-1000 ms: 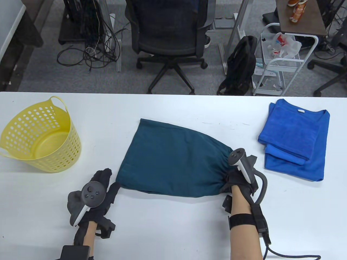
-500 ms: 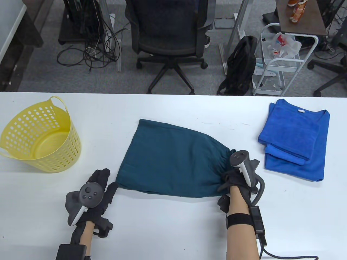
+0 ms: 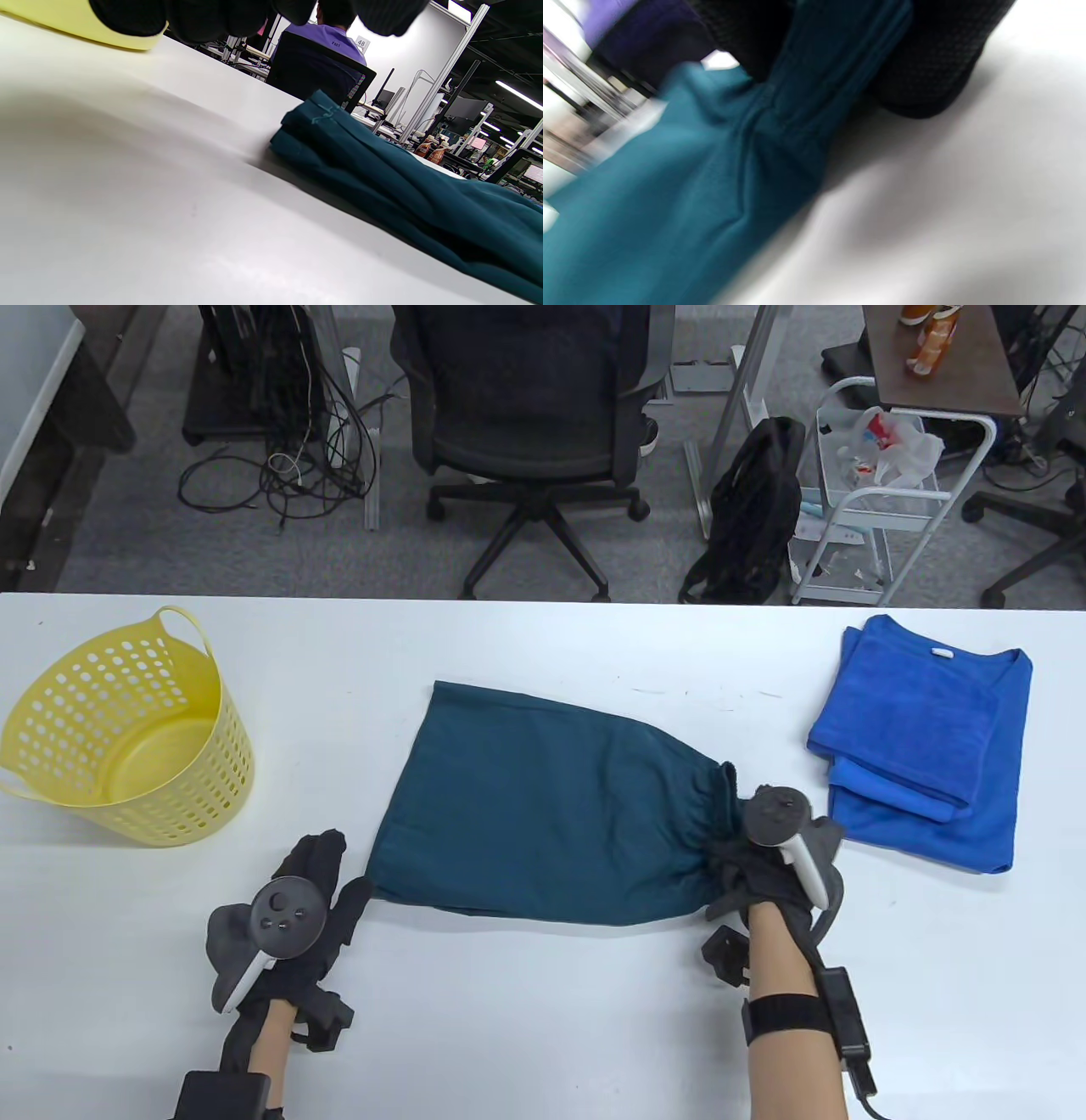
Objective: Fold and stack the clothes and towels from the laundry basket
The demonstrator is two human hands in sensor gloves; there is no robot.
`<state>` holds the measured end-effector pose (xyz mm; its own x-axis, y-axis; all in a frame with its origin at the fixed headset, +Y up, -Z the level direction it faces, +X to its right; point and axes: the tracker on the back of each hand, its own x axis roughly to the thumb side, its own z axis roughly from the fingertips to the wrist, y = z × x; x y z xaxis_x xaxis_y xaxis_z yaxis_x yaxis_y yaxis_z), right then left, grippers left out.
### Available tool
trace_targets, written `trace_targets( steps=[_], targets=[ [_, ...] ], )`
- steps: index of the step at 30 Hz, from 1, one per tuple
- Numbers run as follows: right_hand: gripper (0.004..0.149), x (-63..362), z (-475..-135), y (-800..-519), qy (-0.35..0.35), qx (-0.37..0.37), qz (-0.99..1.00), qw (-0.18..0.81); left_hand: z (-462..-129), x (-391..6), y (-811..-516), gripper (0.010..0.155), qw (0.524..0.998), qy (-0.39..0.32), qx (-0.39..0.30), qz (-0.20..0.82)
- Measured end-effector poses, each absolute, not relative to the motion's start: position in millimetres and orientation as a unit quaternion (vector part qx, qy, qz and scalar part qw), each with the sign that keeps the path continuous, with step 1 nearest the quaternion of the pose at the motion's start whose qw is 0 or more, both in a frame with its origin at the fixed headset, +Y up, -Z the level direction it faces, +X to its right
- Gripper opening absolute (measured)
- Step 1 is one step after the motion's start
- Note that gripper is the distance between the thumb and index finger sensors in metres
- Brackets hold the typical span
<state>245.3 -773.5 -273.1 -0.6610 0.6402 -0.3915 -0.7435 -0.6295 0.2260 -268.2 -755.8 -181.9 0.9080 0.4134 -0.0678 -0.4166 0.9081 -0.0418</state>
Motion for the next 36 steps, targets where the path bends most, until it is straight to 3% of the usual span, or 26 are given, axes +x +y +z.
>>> trace_targets(
  steps=[4, 8, 11, 16, 19, 22, 27, 29, 36],
  targets=[
    [0.071, 272.9, -264.4, -745.6, 0.118, -0.057, 0.849, 0.512, -182.2, -269.5, -756.2, 0.080, 0.975, 0.030, -0.028, 0.217],
    [0.041, 284.3, -259.6, -730.7, 0.095, -0.027, 0.847, 0.522, -182.3, -268.8, -758.6, 0.076, 0.978, 0.027, -0.033, 0.207],
    [0.044, 288.4, -259.7, -729.5, 0.136, -0.045, 0.867, 0.477, -181.8, -267.5, -758.3, 0.078, 0.979, 0.025, -0.032, 0.199],
    [0.055, 262.1, -267.7, -681.8, 0.107, -0.077, 0.971, 0.200, -181.8, -265.2, -759.6, 0.081, 0.981, 0.018, -0.036, 0.191],
    [0.061, 212.2, -277.6, -646.8, 0.102, -0.073, 0.992, -0.015, -181.6, -264.2, -760.1, 0.081, 0.983, 0.016, -0.037, 0.182],
    [0.067, 153.4, -287.9, -634.2, 0.110, -0.055, 0.985, -0.118, -180.3, -262.8, -759.5, 0.081, 0.983, 0.011, -0.035, 0.179],
    [0.072, 54.4, -303.2, -653.3, 0.127, 0.002, 0.977, -0.173, -178.2, -260.8, -757.8, 0.081, 0.983, 0.003, -0.029, 0.183],
    [0.073, 14.7, -309.4, -677.2, 0.156, 0.013, 0.969, -0.191, -178.2, -260.6, -757.9, 0.082, 0.983, 0.003, -0.030, 0.179],
    [0.074, -37.9, -313.7, -746.9, 0.230, 0.017, 0.942, -0.244, -177.9, -263.5, -756.6, 0.082, 0.985, 0.008, -0.027, 0.173]
  ],
)
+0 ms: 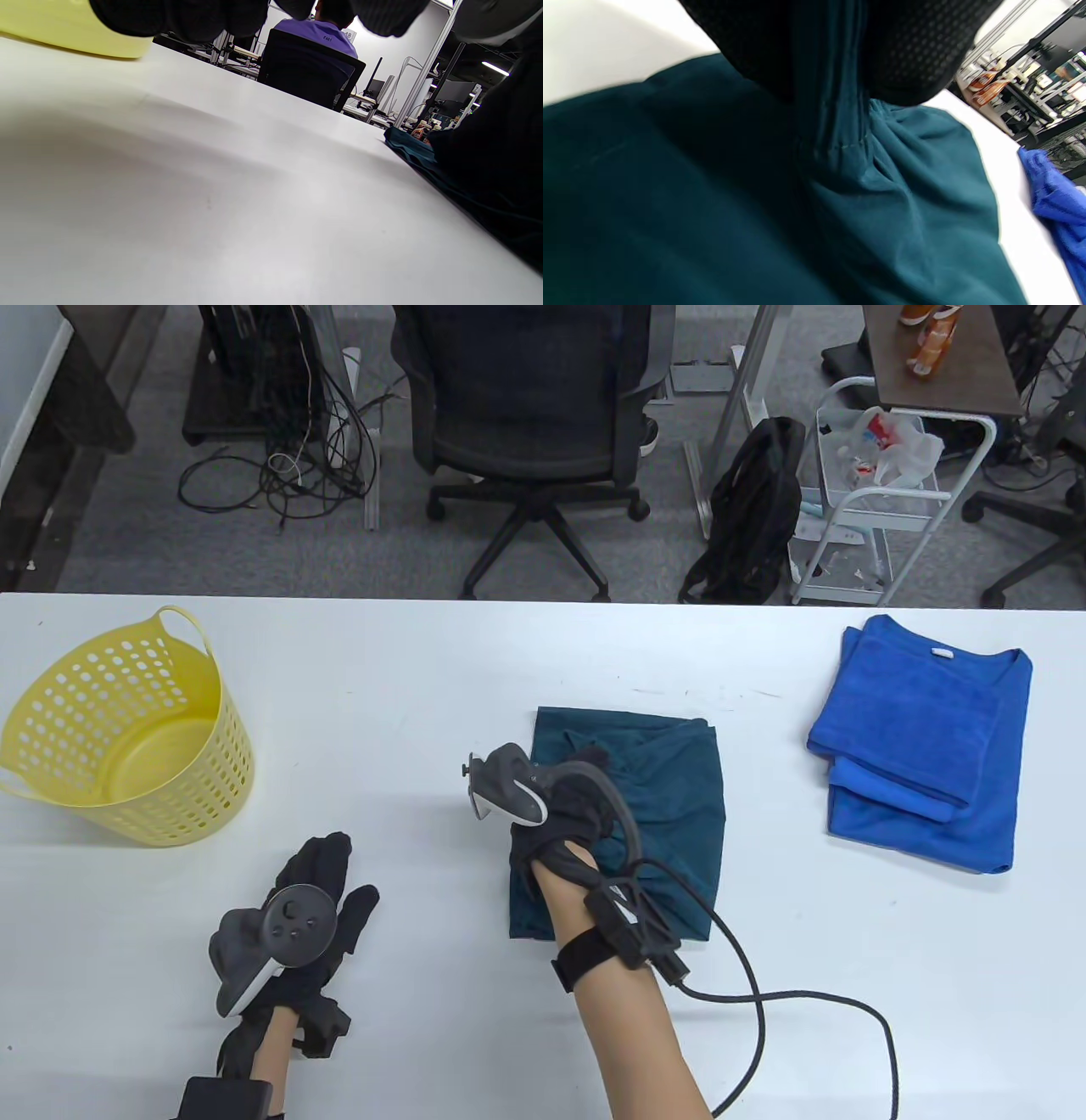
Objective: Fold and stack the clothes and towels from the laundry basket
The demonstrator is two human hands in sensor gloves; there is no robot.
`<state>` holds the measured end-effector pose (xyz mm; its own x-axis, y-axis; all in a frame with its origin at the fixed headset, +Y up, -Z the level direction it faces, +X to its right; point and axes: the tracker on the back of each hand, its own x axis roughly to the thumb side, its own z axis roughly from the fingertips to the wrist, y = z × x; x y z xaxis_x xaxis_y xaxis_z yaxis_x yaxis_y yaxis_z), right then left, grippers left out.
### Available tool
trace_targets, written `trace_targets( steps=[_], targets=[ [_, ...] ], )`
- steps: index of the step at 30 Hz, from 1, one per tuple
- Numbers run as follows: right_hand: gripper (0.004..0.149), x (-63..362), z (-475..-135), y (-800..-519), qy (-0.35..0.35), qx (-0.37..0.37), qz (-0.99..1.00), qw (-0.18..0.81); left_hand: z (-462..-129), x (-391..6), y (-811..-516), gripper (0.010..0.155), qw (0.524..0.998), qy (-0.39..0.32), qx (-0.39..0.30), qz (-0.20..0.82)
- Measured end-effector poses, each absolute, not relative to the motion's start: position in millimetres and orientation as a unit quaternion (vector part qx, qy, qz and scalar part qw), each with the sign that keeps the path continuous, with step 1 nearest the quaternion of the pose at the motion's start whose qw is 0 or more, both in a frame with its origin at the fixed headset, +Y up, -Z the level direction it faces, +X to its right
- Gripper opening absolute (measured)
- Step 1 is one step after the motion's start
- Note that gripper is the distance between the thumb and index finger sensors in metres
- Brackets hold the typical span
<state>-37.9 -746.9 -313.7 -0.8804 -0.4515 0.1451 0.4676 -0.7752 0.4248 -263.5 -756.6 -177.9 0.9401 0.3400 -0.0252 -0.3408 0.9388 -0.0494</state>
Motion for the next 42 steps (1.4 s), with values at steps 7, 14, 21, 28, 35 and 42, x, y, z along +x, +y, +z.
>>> trace_targets(
  steps=[7, 14, 21, 28, 35, 42],
  targets=[
    [0.075, -44.8, -303.9, -763.2, -0.258, -0.059, -0.945, 0.193, -180.1, -261.9, -761.1, 0.082, 0.986, 0.009, -0.037, 0.160],
    [0.060, -34.6, -288.0, -748.6, -0.299, -0.135, -0.944, 0.042, -180.3, -260.5, -762.6, 0.082, 0.988, 0.007, -0.043, 0.147],
    [0.066, 102.4, -281.2, -682.4, -0.128, -0.132, -0.968, -0.171, -195.0, -256.8, -726.9, 0.084, 0.957, 0.000, -0.091, 0.277],
    [0.088, 220.3, -325.1, -758.5, -0.206, 0.122, -0.930, -0.280, -314.2, -163.9, -739.0, 0.102, 0.898, 0.039, -0.280, 0.338],
    [0.093, 209.5, -345.5, -783.1, -0.150, 0.213, -0.901, -0.346, -355.0, -77.2, -784.1, 0.116, 0.939, 0.124, -0.250, 0.199],
    [0.040, 189.9, -387.5, -781.2, -0.122, 0.192, -0.912, -0.341, -346.4, -80.3, -792.8, 0.115, 0.940, 0.108, -0.245, 0.212]
  ],
)
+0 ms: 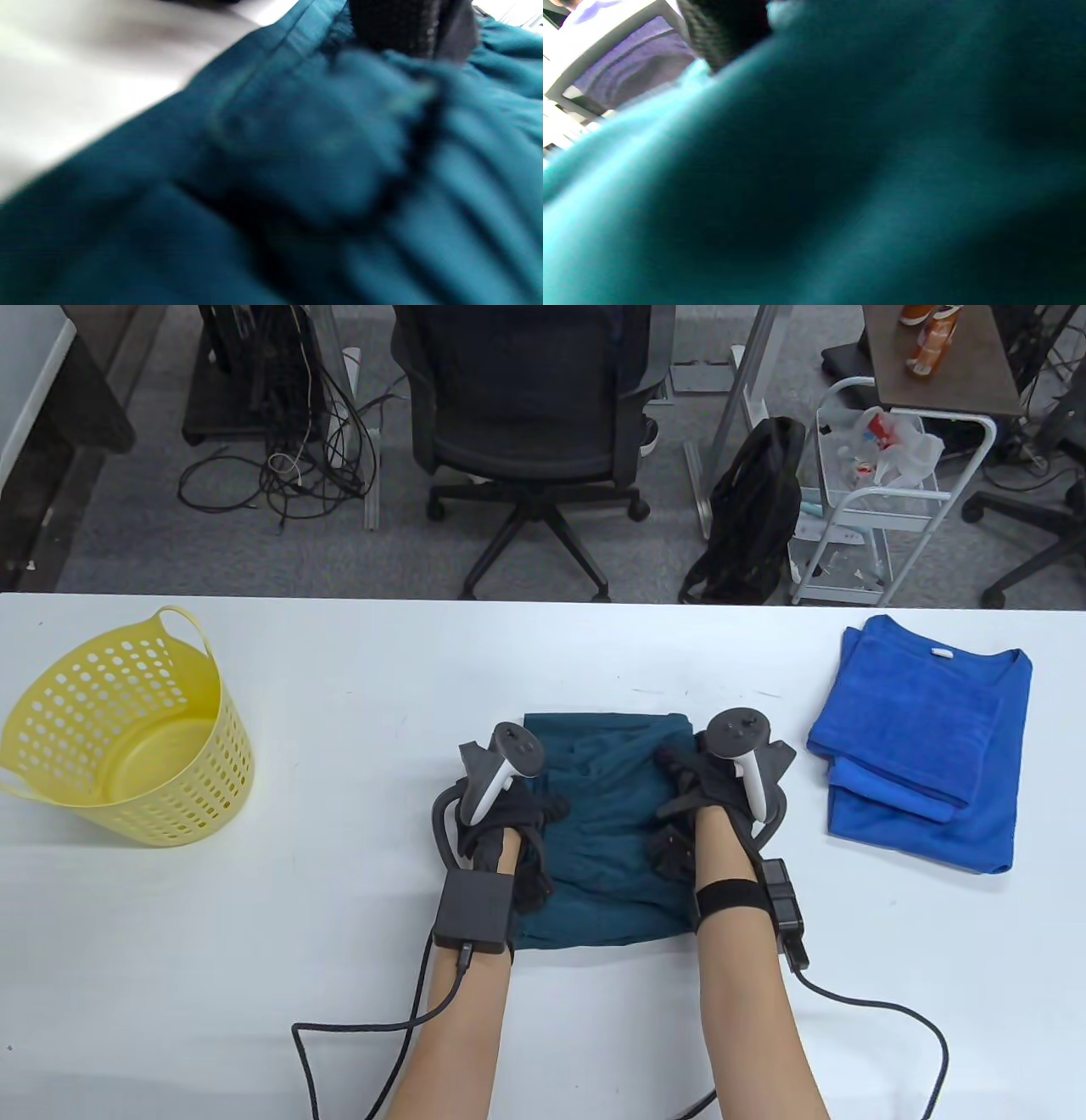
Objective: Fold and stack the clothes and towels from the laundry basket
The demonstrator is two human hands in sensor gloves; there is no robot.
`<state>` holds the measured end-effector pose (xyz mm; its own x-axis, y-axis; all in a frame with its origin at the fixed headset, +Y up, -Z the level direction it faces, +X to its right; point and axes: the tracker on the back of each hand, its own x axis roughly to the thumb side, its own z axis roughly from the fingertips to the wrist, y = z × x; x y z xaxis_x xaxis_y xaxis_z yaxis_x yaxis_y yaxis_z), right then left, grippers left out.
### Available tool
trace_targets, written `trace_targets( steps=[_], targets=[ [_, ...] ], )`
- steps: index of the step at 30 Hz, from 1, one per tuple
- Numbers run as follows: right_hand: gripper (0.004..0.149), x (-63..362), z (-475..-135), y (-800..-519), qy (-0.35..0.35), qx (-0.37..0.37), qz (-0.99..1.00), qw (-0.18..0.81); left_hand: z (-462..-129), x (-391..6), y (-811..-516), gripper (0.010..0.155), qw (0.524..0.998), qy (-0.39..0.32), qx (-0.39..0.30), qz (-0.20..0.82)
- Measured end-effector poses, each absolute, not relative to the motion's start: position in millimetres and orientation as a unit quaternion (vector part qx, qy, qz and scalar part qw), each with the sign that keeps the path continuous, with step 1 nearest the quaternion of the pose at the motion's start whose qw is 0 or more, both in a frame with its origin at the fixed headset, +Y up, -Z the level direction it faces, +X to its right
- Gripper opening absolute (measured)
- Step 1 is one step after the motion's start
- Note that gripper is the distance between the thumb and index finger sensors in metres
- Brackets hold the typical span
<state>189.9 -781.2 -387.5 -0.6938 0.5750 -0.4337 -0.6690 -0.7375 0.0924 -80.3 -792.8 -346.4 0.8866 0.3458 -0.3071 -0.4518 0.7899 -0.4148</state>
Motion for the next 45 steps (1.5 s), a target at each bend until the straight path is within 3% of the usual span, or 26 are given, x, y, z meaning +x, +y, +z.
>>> trace_targets(
  steps=[3, 5, 8, 9, 12, 14, 18, 21, 23, 25, 27, 31, 33, 36, 38, 41, 45],
  targets=[
    [0.038, 191.7, -390.4, -764.0, 0.129, -0.105, 0.890, 0.425, -345.7, -80.8, -793.0, 0.116, 0.940, 0.103, -0.245, 0.212],
    [0.038, 191.3, -384.9, -744.6, 0.153, 0.037, 0.829, 0.537, -343.4, -81.8, -792.9, 0.117, 0.940, 0.092, -0.241, 0.223],
    [0.039, 182.8, -359.1, -702.7, 0.180, 0.211, 0.799, 0.534, -336.6, -89.0, -790.5, 0.124, 0.936, 0.042, -0.236, 0.258],
    [0.039, 181.0, -354.9, -696.6, 0.182, 0.231, 0.799, 0.525, -335.1, -91.6, -789.5, 0.126, 0.932, 0.036, -0.232, 0.277],
    [0.039, 170.6, -325.2, -662.5, 0.192, 0.328, 0.775, 0.505, -330.7, -101.3, -784.0, 0.134, 0.881, -0.010, -0.218, 0.421],
    [0.039, 165.7, -306.5, -644.1, 0.194, 0.375, 0.753, 0.505, -329.7, -103.0, -782.8, 0.138, 0.832, -0.063, -0.242, 0.494],
    [0.039, 159.1, -274.0, -617.4, 0.191, 0.432, 0.736, 0.485, -331.2, -98.6, -787.2, 0.143, 0.749, -0.192, -0.251, 0.582],
    [0.039, 158.8, -255.3, -606.0, 0.184, 0.455, 0.725, 0.482, -325.9, -90.6, -785.5, 0.131, 0.666, -0.262, -0.268, 0.645],
    [0.038, 162.4, -246.3, -601.8, 0.173, 0.462, 0.720, 0.487, -319.5, -87.4, -781.9, 0.104, 0.618, -0.282, -0.248, 0.690],
    [0.038, 167.5, -241.8, -601.3, 0.156, 0.461, 0.720, 0.496, -310.5, -89.0, -775.9, 0.080, 0.587, -0.290, -0.229, 0.720],
    [0.038, 174.1, -237.6, -605.1, 0.128, 0.451, 0.716, 0.518, -298.9, -96.1, -765.3, 0.072, 0.591, -0.279, -0.189, 0.733],
    [0.039, 186.6, -231.0, -621.3, 0.100, 0.397, 0.727, 0.551, -266.6, -127.9, -731.6, 0.068, 0.676, -0.245, -0.065, 0.691],
    [0.040, 192.1, -224.6, -630.6, 0.054, 0.335, 0.790, 0.511, -246.6, -149.8, -708.7, 0.068, 0.752, -0.224, 0.002, 0.619],
    [0.043, 192.9, -221.4, -646.1, 0.025, 0.267, 0.827, 0.493, -231.1, -158.7, -685.5, 0.068, 0.826, -0.232, -0.009, 0.513],
    [0.043, 195.1, -223.7, -651.1, -0.026, 0.191, 0.858, 0.476, -235.5, -145.6, -673.8, 0.073, 0.852, -0.227, -0.043, 0.470],
    [0.042, 212.8, -234.1, -638.9, -0.114, 0.084, 0.913, 0.382, -262.8, -98.2, -658.9, 0.077, 0.850, -0.234, -0.107, 0.460],
    [0.043, 282.9, -264.8, -581.2, -0.210, -0.122, 0.949, 0.202, -330.3, 17.2, -623.9, 0.089, 0.827, -0.234, -0.114, 0.498]
  ],
)
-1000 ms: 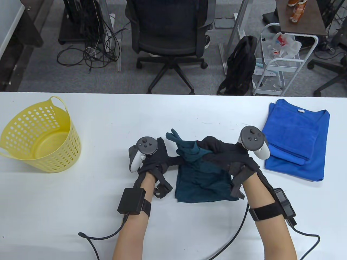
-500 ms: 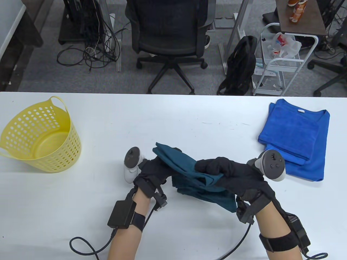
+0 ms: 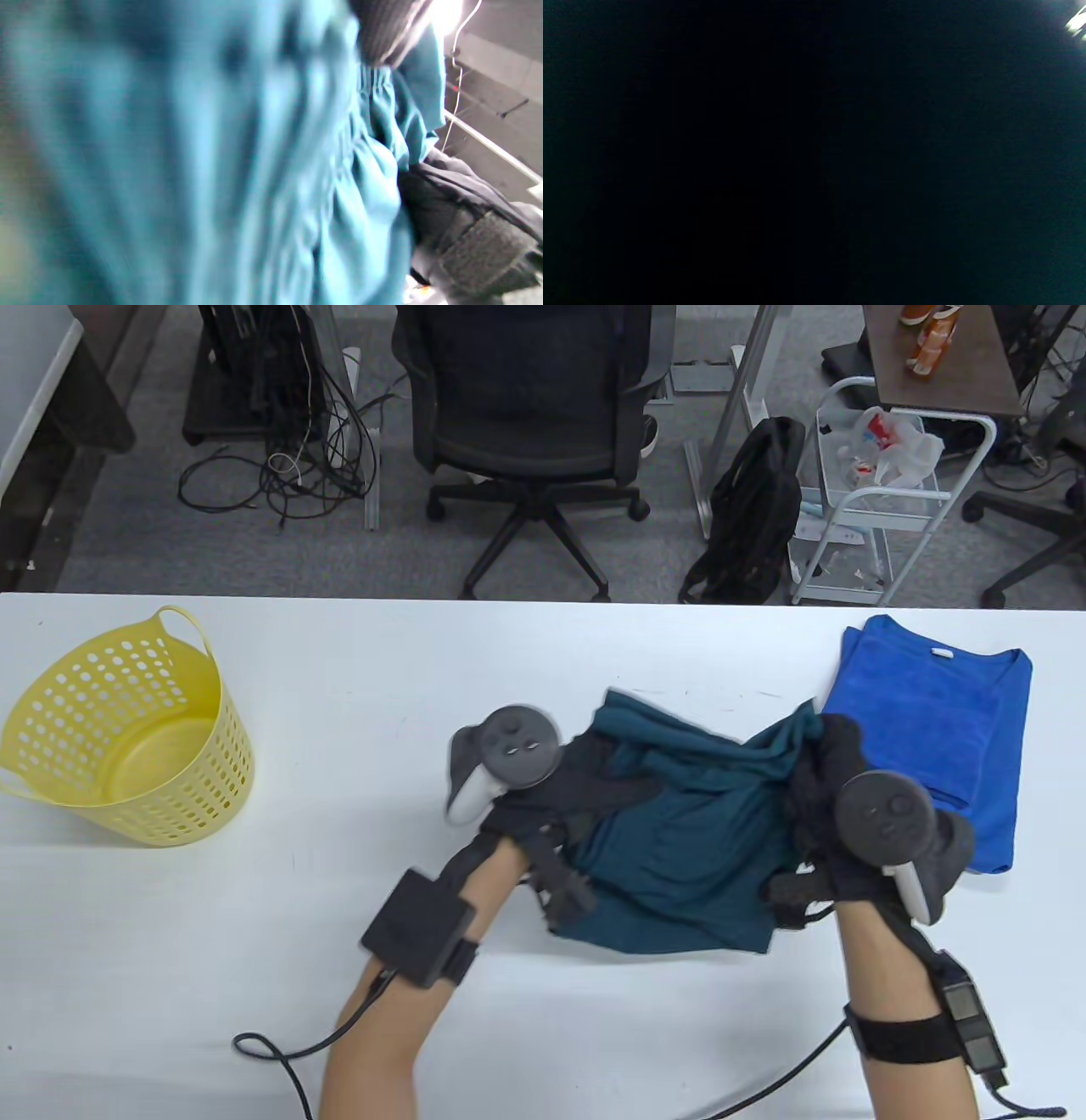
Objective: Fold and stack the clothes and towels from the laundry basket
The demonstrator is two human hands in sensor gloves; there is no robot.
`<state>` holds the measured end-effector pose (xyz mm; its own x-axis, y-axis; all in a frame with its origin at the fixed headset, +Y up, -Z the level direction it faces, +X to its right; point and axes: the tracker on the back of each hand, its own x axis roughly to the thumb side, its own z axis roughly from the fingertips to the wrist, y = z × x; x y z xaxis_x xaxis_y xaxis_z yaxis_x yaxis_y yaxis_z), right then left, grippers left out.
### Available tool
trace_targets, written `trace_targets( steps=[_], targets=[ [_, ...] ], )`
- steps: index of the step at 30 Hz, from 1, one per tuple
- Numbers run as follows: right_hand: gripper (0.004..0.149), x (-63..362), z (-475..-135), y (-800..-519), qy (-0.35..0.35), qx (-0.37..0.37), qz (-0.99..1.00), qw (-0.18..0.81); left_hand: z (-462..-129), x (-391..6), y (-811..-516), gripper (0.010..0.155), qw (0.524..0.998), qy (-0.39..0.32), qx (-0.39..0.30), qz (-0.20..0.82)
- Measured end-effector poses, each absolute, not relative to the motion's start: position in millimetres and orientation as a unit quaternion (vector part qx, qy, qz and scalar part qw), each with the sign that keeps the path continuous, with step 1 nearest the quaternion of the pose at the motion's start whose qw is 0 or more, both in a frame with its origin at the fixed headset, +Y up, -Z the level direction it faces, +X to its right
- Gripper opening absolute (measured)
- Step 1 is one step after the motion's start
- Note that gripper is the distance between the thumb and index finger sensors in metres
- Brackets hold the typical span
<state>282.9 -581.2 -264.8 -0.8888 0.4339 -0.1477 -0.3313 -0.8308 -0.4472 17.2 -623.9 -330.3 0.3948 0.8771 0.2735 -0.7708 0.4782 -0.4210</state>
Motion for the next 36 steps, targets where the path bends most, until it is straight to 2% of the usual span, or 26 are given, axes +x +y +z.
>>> trace_targets(
  steps=[1, 2, 3, 4, 5, 6, 8, 9, 10, 14, 17, 19, 25, 30, 36],
  targets=[
    [0.047, 307.4, -281.3, -568.5, -0.224, -0.187, 0.942, 0.167, -351.3, 50.4, -613.7, 0.099, 0.818, -0.202, -0.115, 0.526],
    [0.065, 325.7, -295.7, -563.7, -0.173, -0.220, 0.948, 0.152, -368.1, 70.0, -607.5, 0.108, 0.813, -0.182, -0.134, 0.536],
    [0.080, 339.5, -302.3, -564.6, -0.094, -0.263, 0.945, 0.168, -379.0, 79.7, -606.4, 0.110, 0.826, -0.164, -0.160, 0.516],
    [0.086, 348.2, -304.2, -567.0, -0.022, -0.284, 0.936, 0.209, -385.1, 81.6, -607.8, 0.110, 0.850, -0.150, -0.165, 0.478],
    [0.085, 350.5, -304.2, -569.8, -0.003, -0.275, 0.929, 0.249, -387.1, 77.8, -612.9, 0.109, 0.867, -0.150, -0.149, 0.452],
    [0.080, 346.1, -306.1, -577.9, -0.044, -0.221, 0.936, 0.271, -385.1, 69.5, -621.8, 0.107, 0.870, -0.163, -0.116, 0.451],
    [0.073, 331.4, -304.6, -593.6, -0.055, -0.165, 0.953, 0.249, -371.1, 46.5, -637.7, 0.102, 0.873, -0.173, -0.077, 0.448],
    [0.071, 316.3, -301.8, -607.3, -0.029, -0.119, 0.966, 0.227, -359.5, 28.5, -646.9, 0.101, 0.881, -0.181, -0.070, 0.432],
    [0.070, 310.2, -300.2, -612.3, -0.018, -0.104, 0.970, 0.221, -351.6, 16.8, -652.6, 0.099, 0.885, -0.188, -0.071, 0.421],
    [0.067, 247.1, -274.1, -649.9, 0.034, 0.028, 0.980, 0.195, -299.3, -46.6, -681.4, 0.093, 0.913, -0.185, -0.079, 0.355],
    [0.068, 210.2, -251.4, -661.8, 0.057, 0.086, 0.977, 0.189, -258.1, -84.8, -691.8, 0.091, 0.933, -0.173, -0.081, 0.305],
    [0.068, 180.7, -230.0, -665.7, 0.051, 0.128, 0.973, 0.184, -227.7, -107.2, -692.1, 0.090, 0.947, -0.164, -0.059, 0.271],
    [0.069, 133.5, -192.4, -679.2, 0.031, 0.195, 0.965, 0.171, -176.4, -138.4, -702.6, 0.089, 0.972, -0.125, 0.004, 0.200],
    [0.070, 119.2, -174.5, -705.9, 0.029, 0.214, 0.967, 0.138, -165.3, -142.8, -730.8, 0.088, 0.988, -0.105, 0.046, 0.108],
    [0.071, 122.1, -174.3, -734.5, 0.031, 0.216, 0.974, 0.065, -163.7, -136.9, -756.0, 0.089, 0.991, -0.128, 0.023, -0.016]
  ],
)
